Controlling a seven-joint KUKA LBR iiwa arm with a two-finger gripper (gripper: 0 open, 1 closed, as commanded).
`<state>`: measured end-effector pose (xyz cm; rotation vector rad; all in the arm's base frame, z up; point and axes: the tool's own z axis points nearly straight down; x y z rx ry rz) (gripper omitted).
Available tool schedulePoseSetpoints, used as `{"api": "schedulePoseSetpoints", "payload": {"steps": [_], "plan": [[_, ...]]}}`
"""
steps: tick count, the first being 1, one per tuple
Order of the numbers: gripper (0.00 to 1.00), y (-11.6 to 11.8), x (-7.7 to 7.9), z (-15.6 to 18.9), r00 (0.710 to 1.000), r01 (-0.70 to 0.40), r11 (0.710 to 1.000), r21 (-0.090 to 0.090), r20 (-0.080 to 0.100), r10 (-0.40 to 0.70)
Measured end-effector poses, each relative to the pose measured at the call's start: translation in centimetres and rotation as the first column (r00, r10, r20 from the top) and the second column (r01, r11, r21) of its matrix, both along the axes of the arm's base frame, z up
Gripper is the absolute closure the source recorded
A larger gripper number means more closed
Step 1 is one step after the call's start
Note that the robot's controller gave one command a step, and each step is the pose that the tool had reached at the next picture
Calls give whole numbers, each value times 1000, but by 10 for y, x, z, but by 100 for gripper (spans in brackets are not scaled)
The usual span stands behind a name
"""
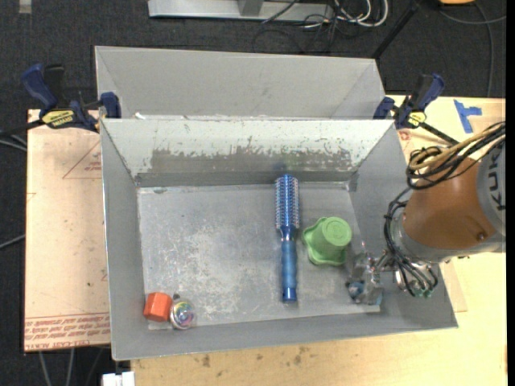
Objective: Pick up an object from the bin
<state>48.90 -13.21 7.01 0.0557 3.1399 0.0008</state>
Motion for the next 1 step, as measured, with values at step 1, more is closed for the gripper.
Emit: {"api": "schedulePoseSetpoints", "payload": {"steps": [1], "plan": [[100,33,25,192,1000,10,1000,-2,11,-10]]}}
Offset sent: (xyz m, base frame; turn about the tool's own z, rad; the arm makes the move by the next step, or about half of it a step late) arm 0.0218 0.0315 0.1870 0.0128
